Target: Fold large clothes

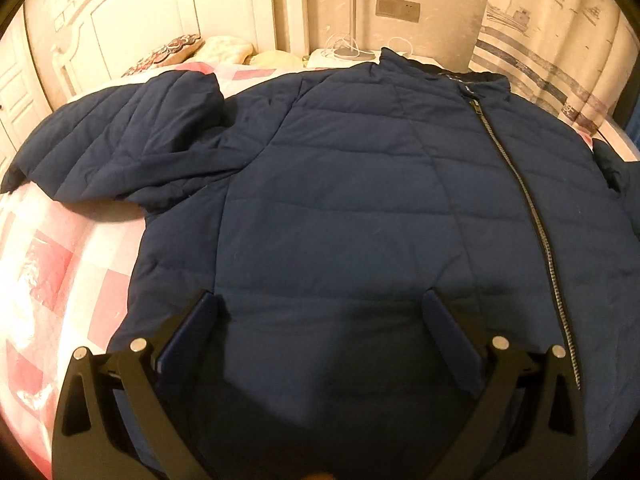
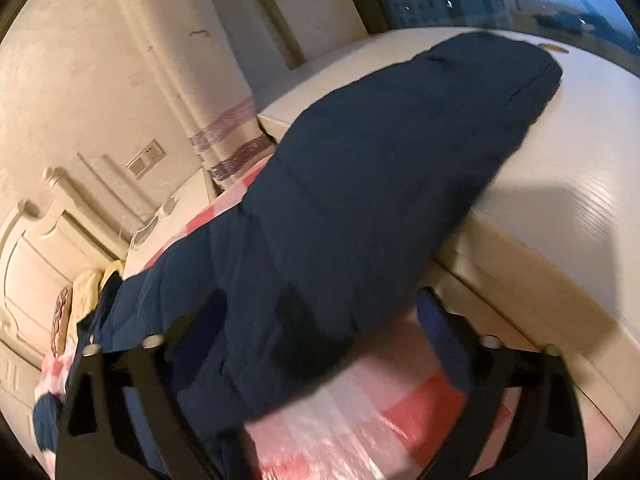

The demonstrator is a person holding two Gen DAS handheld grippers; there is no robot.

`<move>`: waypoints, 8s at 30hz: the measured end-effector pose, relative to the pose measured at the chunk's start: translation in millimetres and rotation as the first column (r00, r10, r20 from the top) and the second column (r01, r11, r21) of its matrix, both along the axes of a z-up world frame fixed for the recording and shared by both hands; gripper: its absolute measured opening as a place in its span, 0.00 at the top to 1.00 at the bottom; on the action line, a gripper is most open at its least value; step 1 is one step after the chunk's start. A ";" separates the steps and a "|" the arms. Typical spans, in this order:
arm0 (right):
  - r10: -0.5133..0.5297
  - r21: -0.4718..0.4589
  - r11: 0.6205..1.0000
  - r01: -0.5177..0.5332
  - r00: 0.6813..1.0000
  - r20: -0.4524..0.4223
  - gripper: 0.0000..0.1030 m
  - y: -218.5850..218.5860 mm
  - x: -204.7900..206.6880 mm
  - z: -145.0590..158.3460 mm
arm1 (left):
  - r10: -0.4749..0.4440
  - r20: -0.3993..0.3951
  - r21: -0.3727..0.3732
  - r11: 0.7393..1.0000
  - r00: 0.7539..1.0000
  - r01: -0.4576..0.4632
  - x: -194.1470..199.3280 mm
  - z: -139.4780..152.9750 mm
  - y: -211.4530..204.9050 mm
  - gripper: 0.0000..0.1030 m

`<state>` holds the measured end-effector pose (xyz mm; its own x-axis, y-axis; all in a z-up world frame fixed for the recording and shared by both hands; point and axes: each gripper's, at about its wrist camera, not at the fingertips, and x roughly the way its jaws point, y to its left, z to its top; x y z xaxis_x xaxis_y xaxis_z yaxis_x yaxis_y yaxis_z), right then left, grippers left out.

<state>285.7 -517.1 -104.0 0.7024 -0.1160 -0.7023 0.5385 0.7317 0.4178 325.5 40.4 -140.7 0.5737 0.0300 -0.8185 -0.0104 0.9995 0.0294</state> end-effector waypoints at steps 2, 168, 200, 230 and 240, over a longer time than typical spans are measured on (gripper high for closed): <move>-0.007 -0.014 1.000 0.007 1.000 0.009 0.53 -0.6 6.5 2.9 | -0.004 -0.007 0.001 1.000 1.000 0.004 1.7 0.0 -1.6 0.02; 0.570 -0.269 0.717 -0.644 0.763 -0.306 0.11 242.1 125.5 -6.8 | 0.067 0.198 -0.208 0.978 0.978 -0.025 31.6 23.9 34.2 0.04; 0.684 -0.285 0.607 -0.742 0.670 -0.288 0.04 328.1 76.9 -7.0 | 0.571 0.180 -0.682 0.659 0.801 -0.316 -9.5 41.1 183.0 0.03; 0.281 -0.014 0.953 -0.303 0.866 0.413 0.05 189.5 19.7 40.2 | -0.249 0.373 0.044 0.967 0.894 0.251 26.6 109.9 -91.8 0.88; 0.257 0.042 0.954 -0.296 0.883 0.393 0.05 177.8 29.5 32.1 | -0.484 0.098 0.283 0.851 0.869 0.442 7.0 10.5 -170.6 0.23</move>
